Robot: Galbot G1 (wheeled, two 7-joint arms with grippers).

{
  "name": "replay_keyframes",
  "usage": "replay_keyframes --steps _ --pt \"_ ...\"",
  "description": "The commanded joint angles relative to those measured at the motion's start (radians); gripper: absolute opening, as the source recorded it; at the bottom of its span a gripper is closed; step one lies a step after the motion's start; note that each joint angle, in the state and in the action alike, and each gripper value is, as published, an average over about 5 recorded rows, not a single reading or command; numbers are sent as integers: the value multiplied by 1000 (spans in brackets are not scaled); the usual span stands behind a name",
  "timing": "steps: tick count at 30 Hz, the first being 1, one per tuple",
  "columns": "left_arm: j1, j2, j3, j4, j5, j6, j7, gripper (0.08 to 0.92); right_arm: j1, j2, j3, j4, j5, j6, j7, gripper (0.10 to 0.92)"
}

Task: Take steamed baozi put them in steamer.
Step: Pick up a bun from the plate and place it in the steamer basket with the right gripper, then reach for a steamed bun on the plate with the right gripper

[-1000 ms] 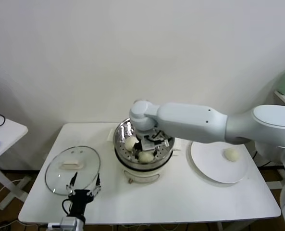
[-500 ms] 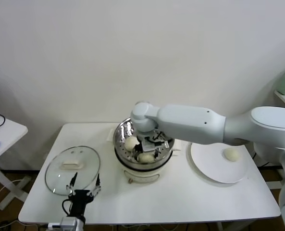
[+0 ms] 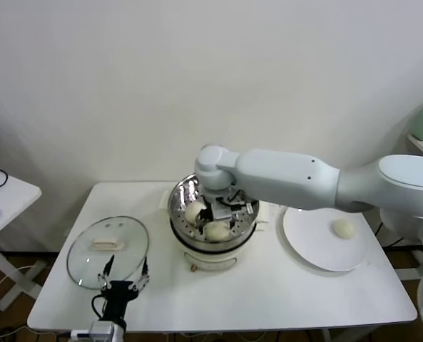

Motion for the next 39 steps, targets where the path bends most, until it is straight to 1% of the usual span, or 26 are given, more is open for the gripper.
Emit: replay_keyframes --steps 1,5,8,11,14,16,18,19,21,24,26,32,34,37,39 --pt "0 4 -2 -4 0 1 0 823 35 -72 20 53 18 3 -10 823" --pt "-2 7 -2 -9 0 3 -1 823 87 -127 53 65 43 -5 -11 823" --pt "-6 10 -1 -7 0 3 -1 823 134 -181 101 46 60 -31 -10 823" --pt "-11 12 5 -1 3 3 -1 823 169 -239 136 -3 105 -107 -11 823" --pt "-14 12 13 0 7 2 -1 823 209 -312 75 -77 260 -267 -12 823" --pt "-15 11 16 -4 9 3 -1 823 225 -369 5 -134 423 -390 -3 823" --pt "-14 11 18 -12 7 5 -1 823 218 -426 -43 -188 551 -478 10 823" --pt "-13 12 18 -18 5 7 0 823 205 -456 -56 -215 593 -507 16 823" --pt "-13 15 17 -26 0 9 0 823 165 -511 -50 -259 611 -538 20 823" --pt "-15 22 15 -33 -3 9 1 823 78 -583 -3 -306 584 -564 27 823" --pt "-15 27 15 -41 -5 10 4 823 0 -618 58 -338 528 -561 37 823" --pt "-12 28 16 -70 -6 12 11 823 -238 -644 274 -431 364 -534 51 823" --pt "-9 28 15 -76 -4 12 11 823 -296 -630 336 -467 287 -508 51 823" --pt "-1 25 12 -87 -5 12 11 823 -364 -588 454 -546 98 -432 48 823" --pt "6 23 9 -96 -6 13 11 823 -400 -555 523 -603 2 -395 46 823"
